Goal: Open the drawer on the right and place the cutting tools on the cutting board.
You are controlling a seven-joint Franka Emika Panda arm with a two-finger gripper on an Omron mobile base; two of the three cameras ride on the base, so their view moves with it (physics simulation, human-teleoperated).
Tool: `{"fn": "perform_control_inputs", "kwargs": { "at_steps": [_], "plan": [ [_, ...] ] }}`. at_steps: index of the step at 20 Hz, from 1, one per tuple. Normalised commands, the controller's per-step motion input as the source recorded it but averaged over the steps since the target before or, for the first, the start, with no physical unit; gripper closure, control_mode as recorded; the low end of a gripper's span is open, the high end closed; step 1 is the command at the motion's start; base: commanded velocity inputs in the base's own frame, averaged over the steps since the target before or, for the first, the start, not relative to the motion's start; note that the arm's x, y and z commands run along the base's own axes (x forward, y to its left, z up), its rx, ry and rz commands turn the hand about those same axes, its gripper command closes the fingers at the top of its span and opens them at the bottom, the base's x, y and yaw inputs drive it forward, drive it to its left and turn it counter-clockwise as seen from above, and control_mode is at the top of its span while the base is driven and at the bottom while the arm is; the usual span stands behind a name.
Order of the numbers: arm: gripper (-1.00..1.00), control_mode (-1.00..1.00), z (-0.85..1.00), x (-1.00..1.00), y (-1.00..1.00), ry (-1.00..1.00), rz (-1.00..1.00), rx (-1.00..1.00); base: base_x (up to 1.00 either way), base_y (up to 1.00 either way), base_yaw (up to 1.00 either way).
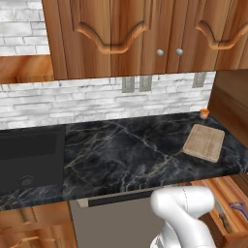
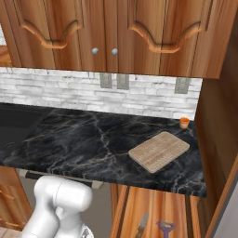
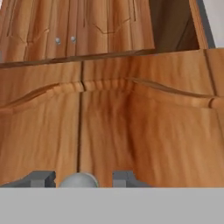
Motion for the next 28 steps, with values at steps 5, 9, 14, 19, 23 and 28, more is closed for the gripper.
{"fn": "perform_control_inputs", "kwargs": {
  "at_steps": [5,9,14,19,23,28],
  "plan": [
    [-1.00,-1.00,-0.34,-1.00,-0.71,0.00,0.00,0.00,0.00,0.00,0.00],
    [-1.00,-1.00,0.20,-0.94,-0.37,0.00,-0.07,0.01,0.00,0.00,0.00],
    [-1.00,-1.00,0.79,-0.71,-0.23,0.00,-0.16,0.03,0.00,0.00,0.00],
    [-1.00,-1.00,0.95,-0.55,0.00,0.04,-0.13,0.00,0.00,0.00,0.00],
    [-1.00,-1.00,0.87,-0.15,0.00,0.19,-0.09,0.00,0.00,0.00,0.00],
    [-1.00,-1.00,0.80,0.00,0.00,0.18,-0.03,0.00,0.00,0.00,0.00]
  ]
}}
